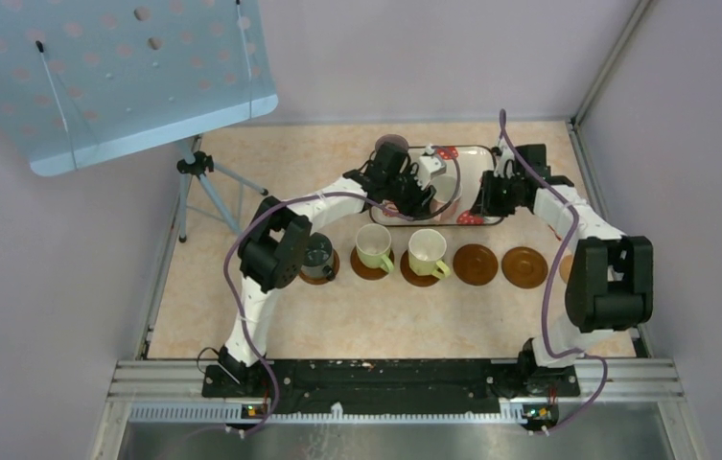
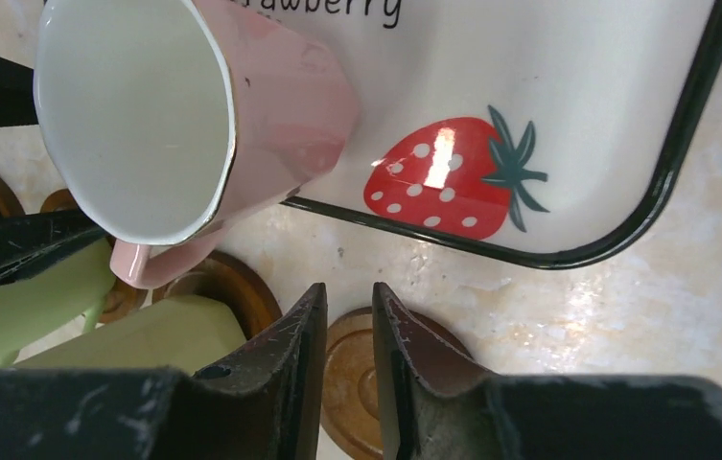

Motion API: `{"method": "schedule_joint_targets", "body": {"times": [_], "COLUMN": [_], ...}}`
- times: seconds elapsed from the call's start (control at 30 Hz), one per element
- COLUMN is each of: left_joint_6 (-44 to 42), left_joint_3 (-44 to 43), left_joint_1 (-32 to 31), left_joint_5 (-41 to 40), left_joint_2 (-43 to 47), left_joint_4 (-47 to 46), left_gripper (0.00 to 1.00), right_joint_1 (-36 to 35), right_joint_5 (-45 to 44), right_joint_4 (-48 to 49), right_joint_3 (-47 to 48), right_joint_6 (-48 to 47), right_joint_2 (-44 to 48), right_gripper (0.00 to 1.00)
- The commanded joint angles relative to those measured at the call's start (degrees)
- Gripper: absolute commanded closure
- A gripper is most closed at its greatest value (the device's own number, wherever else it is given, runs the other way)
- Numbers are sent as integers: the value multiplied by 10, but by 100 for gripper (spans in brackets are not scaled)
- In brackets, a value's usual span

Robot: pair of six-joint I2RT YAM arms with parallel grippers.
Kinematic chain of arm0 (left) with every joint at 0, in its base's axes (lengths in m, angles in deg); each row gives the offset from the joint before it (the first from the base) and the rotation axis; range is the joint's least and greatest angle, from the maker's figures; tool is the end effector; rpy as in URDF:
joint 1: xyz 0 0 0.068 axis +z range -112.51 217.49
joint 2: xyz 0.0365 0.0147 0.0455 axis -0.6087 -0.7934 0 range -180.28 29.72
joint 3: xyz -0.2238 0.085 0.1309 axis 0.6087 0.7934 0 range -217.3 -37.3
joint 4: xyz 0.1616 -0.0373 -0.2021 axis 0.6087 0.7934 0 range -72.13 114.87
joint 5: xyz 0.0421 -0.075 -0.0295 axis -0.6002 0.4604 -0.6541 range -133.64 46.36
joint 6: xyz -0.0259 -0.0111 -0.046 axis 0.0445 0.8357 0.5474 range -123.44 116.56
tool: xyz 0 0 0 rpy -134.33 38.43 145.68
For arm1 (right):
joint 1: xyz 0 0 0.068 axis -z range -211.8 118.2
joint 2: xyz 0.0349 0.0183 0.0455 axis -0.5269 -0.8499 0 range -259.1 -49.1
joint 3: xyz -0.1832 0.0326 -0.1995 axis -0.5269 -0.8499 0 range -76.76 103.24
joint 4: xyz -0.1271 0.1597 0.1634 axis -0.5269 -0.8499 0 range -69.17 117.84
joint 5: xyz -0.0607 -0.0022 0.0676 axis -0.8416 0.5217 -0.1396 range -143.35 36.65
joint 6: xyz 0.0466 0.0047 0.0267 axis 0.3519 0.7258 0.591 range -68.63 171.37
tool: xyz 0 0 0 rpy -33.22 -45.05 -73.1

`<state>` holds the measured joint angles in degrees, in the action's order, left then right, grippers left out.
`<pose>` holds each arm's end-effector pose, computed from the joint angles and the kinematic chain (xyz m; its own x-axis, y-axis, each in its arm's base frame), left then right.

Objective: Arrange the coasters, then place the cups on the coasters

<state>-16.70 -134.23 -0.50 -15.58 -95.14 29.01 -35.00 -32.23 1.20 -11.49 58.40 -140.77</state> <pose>0.3816 -0.3194 0.2020 -0.2929 0.4856 -0.8236 0.9228 0.3690 -0.1105 0.3371 0.0317 0.2366 -0.8247 0.0682 -0.5615 -0.1688 0.9177 0.3595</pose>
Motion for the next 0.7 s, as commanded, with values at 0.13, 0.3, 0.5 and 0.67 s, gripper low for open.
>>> {"method": "schedule_joint_targets", "body": {"times": [0.13, 0.3, 0.5, 0.67], "left_joint_6": [2, 3, 11, 18], "left_joint_3": [-17, -30, -33, -53], "left_joint_1": [-2, -10, -18, -24], "left_joint_5": [37, 33, 18, -5], "left_joint_2": [19, 7, -3, -21], "left_joint_4": [-29, -30, -41, -44], "left_gripper": [46, 46, 45, 41], "right_joint_1": [-19, -25, -25, -26], "right_joint_5": [28, 37, 37, 44], "right_joint_4": [87, 106, 123, 133], "right_joint_3": [19, 53, 83, 109], "right_joint_6": [55, 56, 60, 68], "right_joint_2": [-41, -76, -106, -130], "right_gripper": [76, 77, 77, 77]}}
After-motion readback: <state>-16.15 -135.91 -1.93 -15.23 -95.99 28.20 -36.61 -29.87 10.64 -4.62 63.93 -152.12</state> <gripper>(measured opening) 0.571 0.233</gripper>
